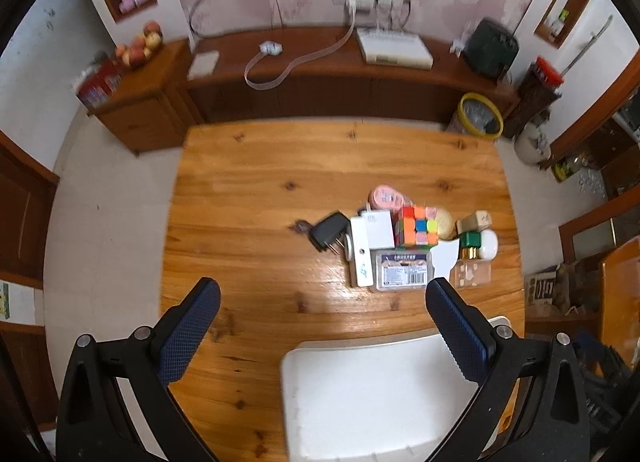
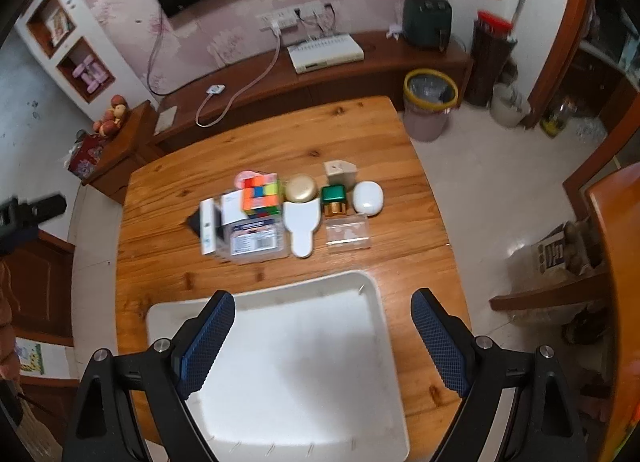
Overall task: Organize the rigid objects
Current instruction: 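Grasp the white device with the left tool while the right tool grasps the clear box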
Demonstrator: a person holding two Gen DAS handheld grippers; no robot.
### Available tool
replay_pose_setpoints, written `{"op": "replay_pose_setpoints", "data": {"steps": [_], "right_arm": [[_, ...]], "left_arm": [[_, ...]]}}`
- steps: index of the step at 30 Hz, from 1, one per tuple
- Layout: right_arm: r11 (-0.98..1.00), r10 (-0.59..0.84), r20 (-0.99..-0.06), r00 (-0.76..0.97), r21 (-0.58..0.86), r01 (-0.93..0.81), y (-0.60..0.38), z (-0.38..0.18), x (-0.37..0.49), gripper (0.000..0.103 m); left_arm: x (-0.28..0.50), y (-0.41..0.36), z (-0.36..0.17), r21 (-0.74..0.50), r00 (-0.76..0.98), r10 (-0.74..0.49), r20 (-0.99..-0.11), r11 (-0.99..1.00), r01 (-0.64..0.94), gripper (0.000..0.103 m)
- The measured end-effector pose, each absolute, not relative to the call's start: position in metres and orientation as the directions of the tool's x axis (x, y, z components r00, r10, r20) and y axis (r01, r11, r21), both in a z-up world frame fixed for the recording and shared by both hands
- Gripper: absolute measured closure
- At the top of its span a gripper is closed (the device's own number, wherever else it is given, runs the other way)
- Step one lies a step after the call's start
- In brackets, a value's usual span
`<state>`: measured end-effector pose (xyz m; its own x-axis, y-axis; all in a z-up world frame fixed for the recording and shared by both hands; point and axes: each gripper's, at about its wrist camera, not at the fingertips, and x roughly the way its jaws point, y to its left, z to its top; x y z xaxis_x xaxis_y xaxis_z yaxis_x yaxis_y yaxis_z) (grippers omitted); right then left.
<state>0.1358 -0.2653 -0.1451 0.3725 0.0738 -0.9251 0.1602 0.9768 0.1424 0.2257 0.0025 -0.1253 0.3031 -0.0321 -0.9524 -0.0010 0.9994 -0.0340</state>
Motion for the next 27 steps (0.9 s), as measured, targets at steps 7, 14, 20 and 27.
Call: {"op": "replay_pose_setpoints", "data": {"steps": [7,14,20,27], "right_arm": [[0.966,0.095,-0.952,0.292,0.159,0.204,-0.312,-0.198,0.191,0.021],[0.966,0.136,-0.972,0.193,0.174,0.190,-0.314,-0.255,0.233,0.021],[0.968,0.166,-0.979,0.118,0.185,0.170,-0.302,-0.292,0.255,0.021],[0.978,0.131,-0.989,0.063,0.139,0.155,-0.299,-0.320,0.270,0.027]], "left_arm": [[0.261,-0.029,-0.206,-0.023,0.131,-0.021,-0.991,1.000,-0.008,0.003],[0.290,-0.037,-0.266,-0.022,-0.016,-0.024,-1.000,0.994,-0.105,0.012],[0.298,-0.038,-0.291,0.006,-0.061,-0.004,-0.998,0.985,-0.170,0.019],[0.298,-0.044,-0.305,0.029,-0.082,0.014,-0.996,0.984,-0.174,0.051]]}}
